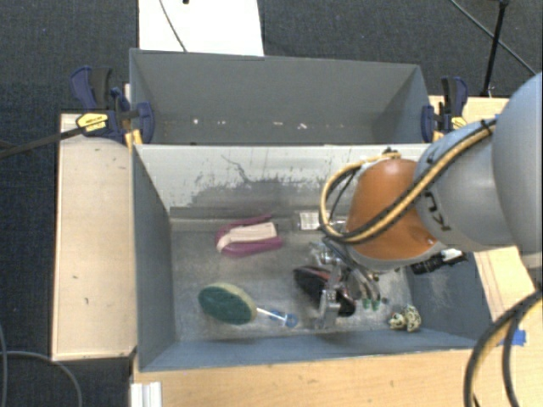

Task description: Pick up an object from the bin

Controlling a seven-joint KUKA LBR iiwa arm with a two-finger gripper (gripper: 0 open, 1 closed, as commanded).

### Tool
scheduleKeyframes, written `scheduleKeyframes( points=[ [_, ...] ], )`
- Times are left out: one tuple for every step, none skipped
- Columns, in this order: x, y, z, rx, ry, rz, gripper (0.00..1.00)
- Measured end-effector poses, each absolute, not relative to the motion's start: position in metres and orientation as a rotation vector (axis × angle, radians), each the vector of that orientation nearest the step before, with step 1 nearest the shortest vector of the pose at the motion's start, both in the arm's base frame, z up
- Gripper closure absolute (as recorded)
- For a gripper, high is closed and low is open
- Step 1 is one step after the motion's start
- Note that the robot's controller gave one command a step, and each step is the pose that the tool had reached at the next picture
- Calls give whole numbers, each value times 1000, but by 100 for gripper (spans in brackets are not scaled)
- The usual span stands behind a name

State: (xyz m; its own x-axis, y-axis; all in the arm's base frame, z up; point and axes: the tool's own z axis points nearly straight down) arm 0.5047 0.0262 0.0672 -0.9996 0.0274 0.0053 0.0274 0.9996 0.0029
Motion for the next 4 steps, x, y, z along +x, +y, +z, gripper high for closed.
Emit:
scheduleKeyframes(
  points=[
    [506,22,70,-47,-3142,-1,100],
    [506,22,70,-45,-3142,0,0],
    [479,-69,83,-81,-3143,5,0],
    [484,-135,71,425,-3125,-26,0]
  ],
)
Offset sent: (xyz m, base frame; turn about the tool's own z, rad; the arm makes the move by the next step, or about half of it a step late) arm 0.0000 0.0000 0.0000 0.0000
